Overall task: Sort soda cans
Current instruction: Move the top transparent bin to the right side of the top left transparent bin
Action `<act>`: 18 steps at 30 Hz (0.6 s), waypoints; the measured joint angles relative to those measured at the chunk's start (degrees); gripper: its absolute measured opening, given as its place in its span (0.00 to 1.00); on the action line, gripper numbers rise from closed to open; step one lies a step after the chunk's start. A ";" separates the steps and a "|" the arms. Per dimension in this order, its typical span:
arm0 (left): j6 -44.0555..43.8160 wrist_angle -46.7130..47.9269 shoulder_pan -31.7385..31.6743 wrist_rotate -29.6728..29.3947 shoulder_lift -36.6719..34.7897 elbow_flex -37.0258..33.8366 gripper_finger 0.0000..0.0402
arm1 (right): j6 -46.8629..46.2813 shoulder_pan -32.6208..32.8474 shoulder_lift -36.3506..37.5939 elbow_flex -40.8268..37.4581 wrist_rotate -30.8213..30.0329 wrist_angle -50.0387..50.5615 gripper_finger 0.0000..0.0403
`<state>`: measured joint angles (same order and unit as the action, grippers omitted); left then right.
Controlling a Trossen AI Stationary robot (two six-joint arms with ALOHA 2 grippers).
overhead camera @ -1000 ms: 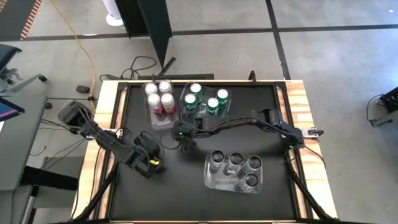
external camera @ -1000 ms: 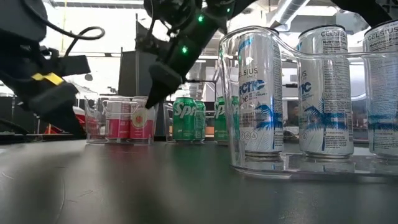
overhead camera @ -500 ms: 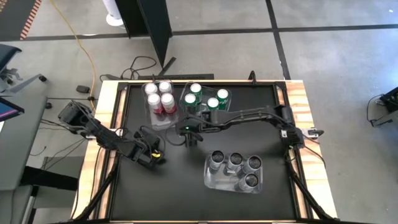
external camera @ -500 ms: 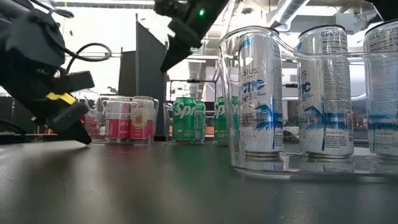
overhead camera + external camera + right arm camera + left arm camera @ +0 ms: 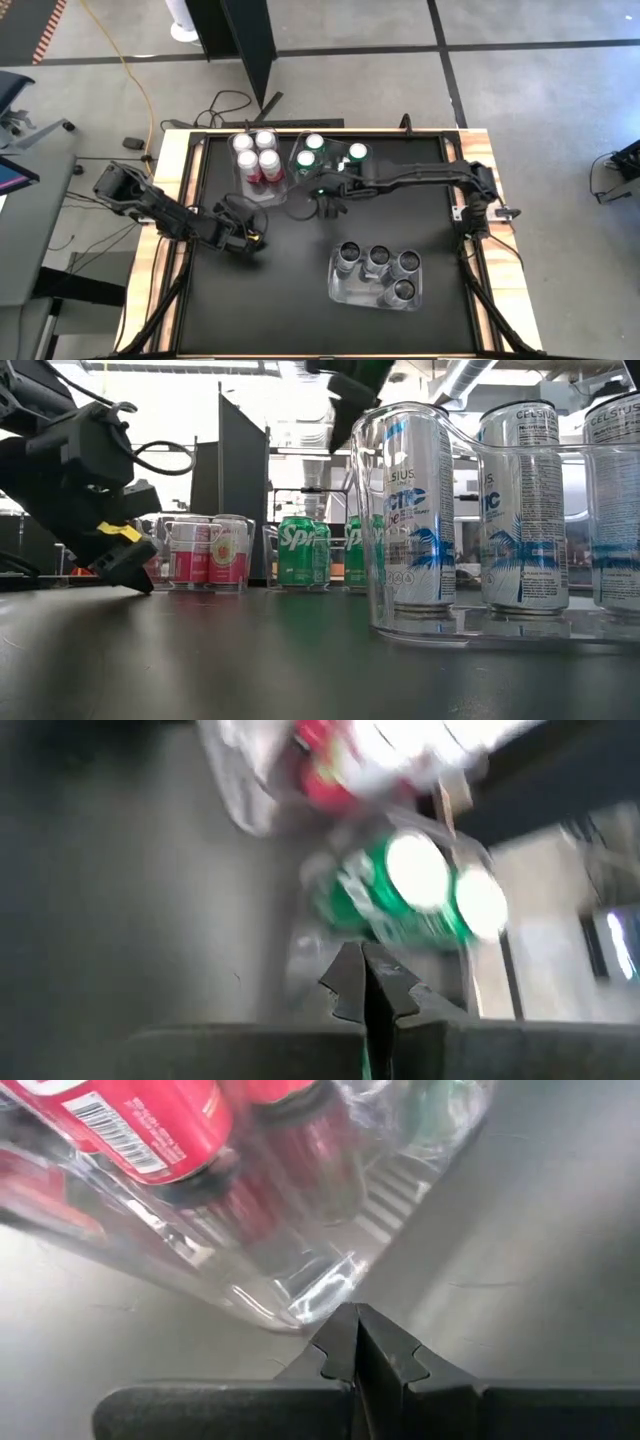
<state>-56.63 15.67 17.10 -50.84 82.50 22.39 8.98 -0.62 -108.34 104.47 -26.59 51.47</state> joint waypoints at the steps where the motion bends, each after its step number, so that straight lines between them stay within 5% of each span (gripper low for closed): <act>1: 0.38 -0.68 -0.45 0.16 -0.01 -0.26 0.00 | -1.63 -0.19 0.50 0.00 -0.99 1.81 0.02; 10: 2.05 -1.43 1.09 4.10 -3.01 -0.32 0.00 | -17.94 -2.68 1.71 -2.07 -4.16 14.48 0.00; 18: 4.92 -1.75 4.48 4.38 -9.72 0.11 0.00 | -25.85 -6.42 8.18 -13.84 -4.82 13.91 0.00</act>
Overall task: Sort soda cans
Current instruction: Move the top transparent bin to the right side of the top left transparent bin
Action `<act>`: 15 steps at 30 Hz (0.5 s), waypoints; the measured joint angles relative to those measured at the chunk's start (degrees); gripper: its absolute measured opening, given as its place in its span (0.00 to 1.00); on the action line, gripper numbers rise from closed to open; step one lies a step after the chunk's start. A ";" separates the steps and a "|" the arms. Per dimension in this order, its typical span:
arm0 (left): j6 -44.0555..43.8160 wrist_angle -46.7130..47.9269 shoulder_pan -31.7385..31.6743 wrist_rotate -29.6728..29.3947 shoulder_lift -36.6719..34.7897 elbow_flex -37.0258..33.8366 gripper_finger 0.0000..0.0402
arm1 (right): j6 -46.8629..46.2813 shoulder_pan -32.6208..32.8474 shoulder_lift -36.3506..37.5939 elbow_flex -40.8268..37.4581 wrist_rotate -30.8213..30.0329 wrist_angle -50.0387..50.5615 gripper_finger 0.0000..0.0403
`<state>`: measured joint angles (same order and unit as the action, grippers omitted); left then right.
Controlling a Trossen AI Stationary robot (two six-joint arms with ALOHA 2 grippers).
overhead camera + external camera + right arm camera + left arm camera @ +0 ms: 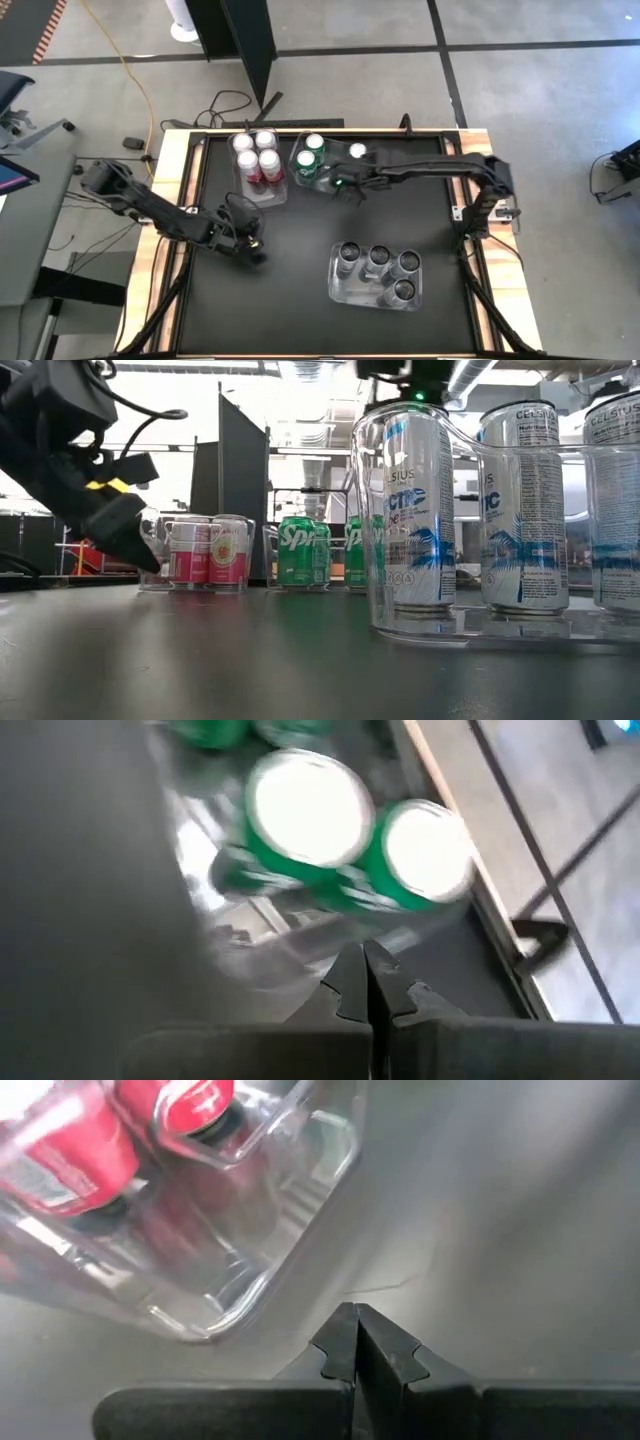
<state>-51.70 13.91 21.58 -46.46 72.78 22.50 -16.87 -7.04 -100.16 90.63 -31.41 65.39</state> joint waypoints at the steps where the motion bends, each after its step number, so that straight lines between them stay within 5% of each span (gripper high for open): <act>1: 0.05 -0.08 0.17 -0.15 -0.53 0.00 0.00 | -0.79 -0.69 1.56 -1.73 -0.01 -0.58 0.00; 11: 8.82 -10.34 0.35 -0.22 -1.32 0.00 0.00 | 2.29 -12.09 12.85 -19.64 7.27 -14.68 0.00; 15: 14.03 -16.46 0.37 0.07 -1.32 0.02 0.00 | 7.61 -18.71 15.66 -24.03 15.21 -22.44 0.00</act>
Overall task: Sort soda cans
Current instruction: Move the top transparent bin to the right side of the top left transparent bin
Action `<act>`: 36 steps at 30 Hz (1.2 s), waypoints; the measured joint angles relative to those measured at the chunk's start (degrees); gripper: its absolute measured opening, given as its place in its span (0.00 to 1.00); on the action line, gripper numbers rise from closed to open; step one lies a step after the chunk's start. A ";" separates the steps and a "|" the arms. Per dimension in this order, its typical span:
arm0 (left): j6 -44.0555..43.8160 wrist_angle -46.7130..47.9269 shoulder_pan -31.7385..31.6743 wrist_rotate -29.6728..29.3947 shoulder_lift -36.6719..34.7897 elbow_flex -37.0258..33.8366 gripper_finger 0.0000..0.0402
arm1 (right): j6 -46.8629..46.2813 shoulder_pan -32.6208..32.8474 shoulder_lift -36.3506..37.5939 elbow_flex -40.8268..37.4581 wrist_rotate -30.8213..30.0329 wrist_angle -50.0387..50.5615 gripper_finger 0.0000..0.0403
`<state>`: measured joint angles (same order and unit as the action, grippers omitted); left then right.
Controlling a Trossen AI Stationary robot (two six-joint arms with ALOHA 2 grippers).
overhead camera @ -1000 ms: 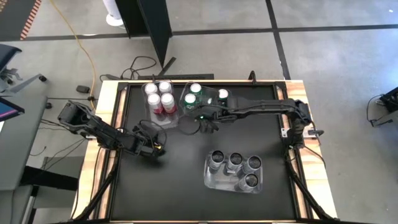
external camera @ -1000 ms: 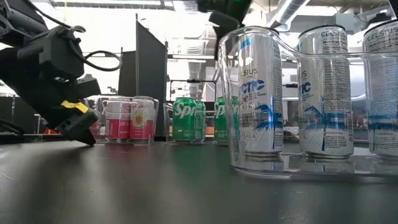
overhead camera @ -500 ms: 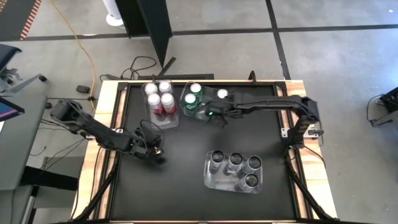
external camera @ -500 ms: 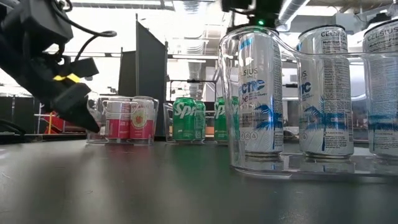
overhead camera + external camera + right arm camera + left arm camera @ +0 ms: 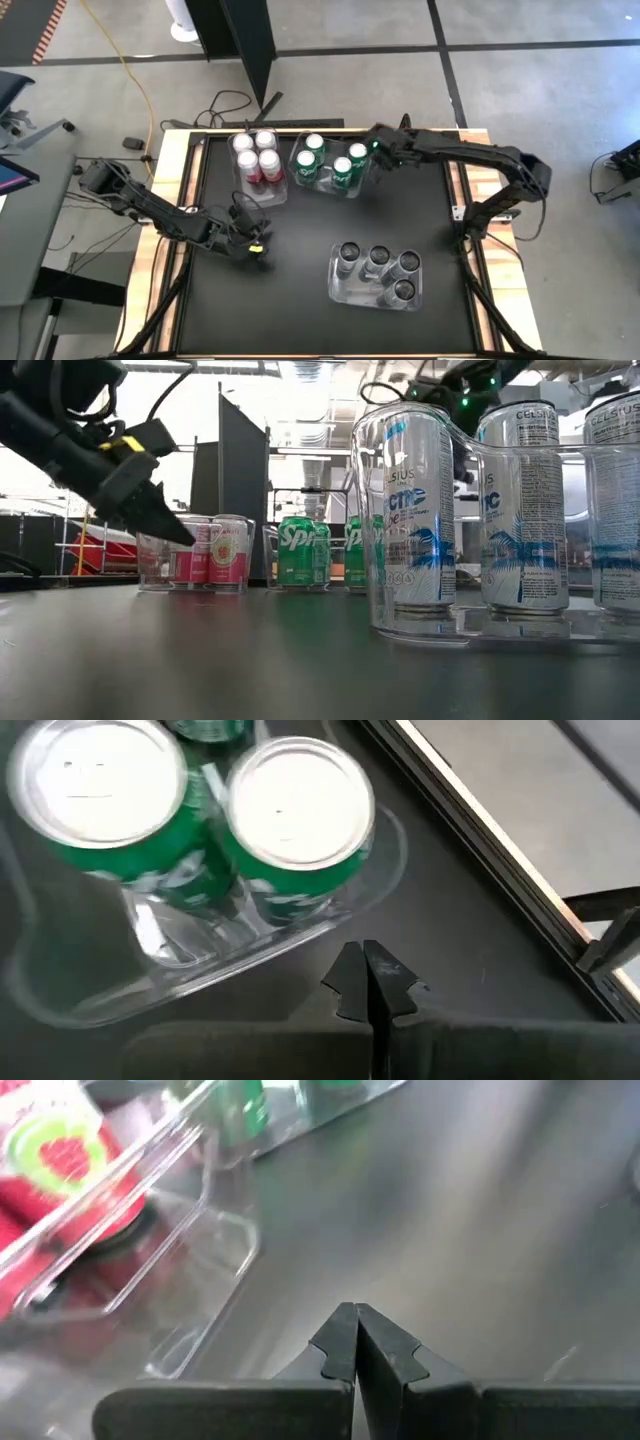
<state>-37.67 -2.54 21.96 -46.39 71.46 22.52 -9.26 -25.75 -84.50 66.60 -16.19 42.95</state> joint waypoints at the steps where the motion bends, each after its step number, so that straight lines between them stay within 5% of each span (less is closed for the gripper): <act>1: 0.88 -1.14 0.00 0.06 0.00 0.00 0.00 | 1.16 -1.72 0.28 -0.72 1.81 -1.12 0.00; 11: 15.38 -18.60 -5.10 2.80 0.00 0.02 0.00 | 12.60 -14.19 -1.69 -1.41 13.78 -6.48 0.00; 22: 26.88 -29.55 -22.98 23.97 1.25 3.87 0.00 | 18.69 -19.41 -2.00 -1.36 19.83 -6.83 0.00; 27: 27.80 -24.84 -27.84 25.33 9.08 11.59 0.00 | 19.58 -19.69 -2.02 -1.36 19.97 -7.73 0.00; 36: 33.72 -1.61 -32.39 30.50 15.92 28.82 0.00 | 21.43 -19.68 -2.01 -1.36 20.03 -6.36 0.00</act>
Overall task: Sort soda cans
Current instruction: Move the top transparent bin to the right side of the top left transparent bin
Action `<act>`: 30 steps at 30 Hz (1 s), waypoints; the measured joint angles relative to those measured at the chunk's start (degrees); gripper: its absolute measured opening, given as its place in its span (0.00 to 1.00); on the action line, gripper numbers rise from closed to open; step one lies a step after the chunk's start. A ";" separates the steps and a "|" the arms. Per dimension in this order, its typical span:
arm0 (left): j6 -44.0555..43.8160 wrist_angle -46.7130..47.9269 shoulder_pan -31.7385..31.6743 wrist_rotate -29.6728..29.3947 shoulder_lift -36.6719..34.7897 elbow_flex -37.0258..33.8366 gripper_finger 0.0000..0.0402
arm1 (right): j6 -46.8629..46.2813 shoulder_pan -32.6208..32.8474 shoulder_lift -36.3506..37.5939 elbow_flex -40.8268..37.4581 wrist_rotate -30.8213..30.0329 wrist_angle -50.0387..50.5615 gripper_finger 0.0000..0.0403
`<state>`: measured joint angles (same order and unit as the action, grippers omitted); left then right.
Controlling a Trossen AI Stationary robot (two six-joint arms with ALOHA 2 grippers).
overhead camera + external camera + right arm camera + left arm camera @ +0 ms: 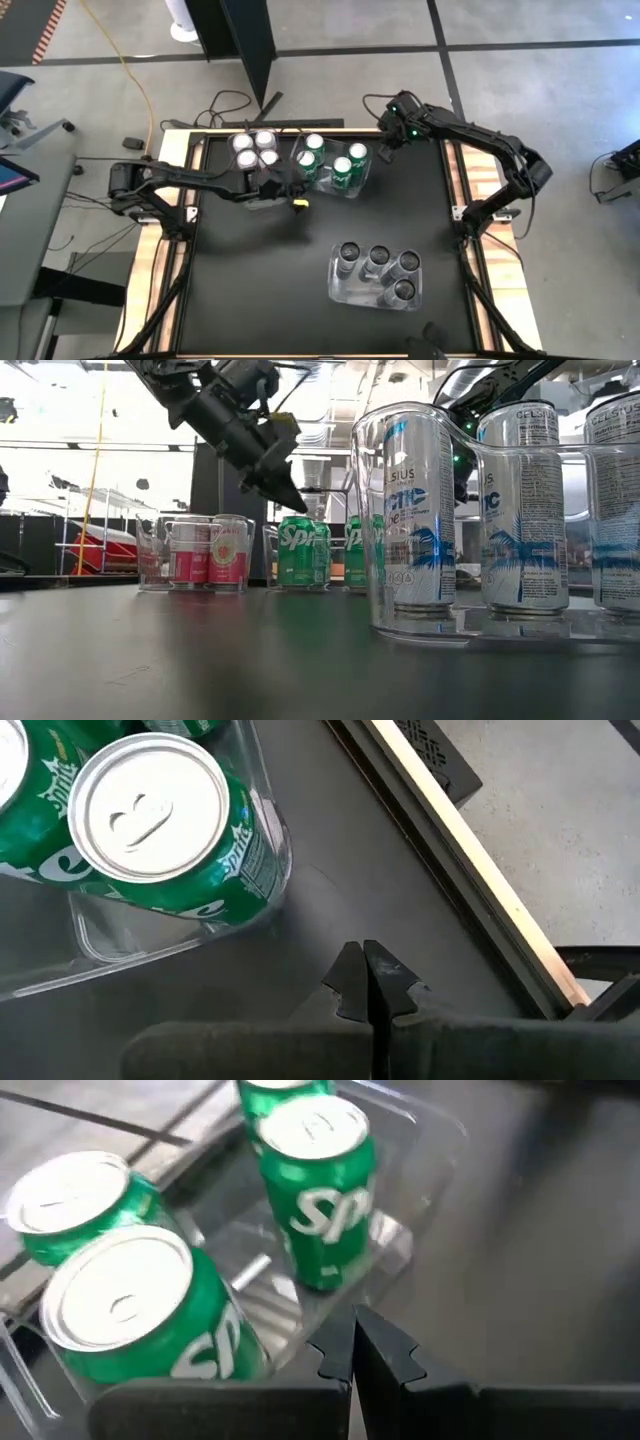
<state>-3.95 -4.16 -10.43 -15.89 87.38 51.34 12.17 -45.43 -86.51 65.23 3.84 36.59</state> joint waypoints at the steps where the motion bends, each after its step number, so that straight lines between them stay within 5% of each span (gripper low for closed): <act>1: 0.28 2.15 0.16 0.73 -0.01 0.81 0.00 | 0.26 -0.01 0.00 0.00 -0.02 0.00 0.00; 6: 0.11 8.85 -0.07 0.95 0.04 0.95 0.00 | 1.63 -0.89 -0.09 0.00 0.00 -2.90 0.00; 30: 0.70 4.43 -3.89 3.48 3.14 -0.45 0.00 | 0.79 4.12 -10.29 3.77 1.68 -3.13 0.00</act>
<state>-3.25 0.28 -14.33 -12.40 90.52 50.89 12.96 -41.31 -96.79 69.00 5.52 33.46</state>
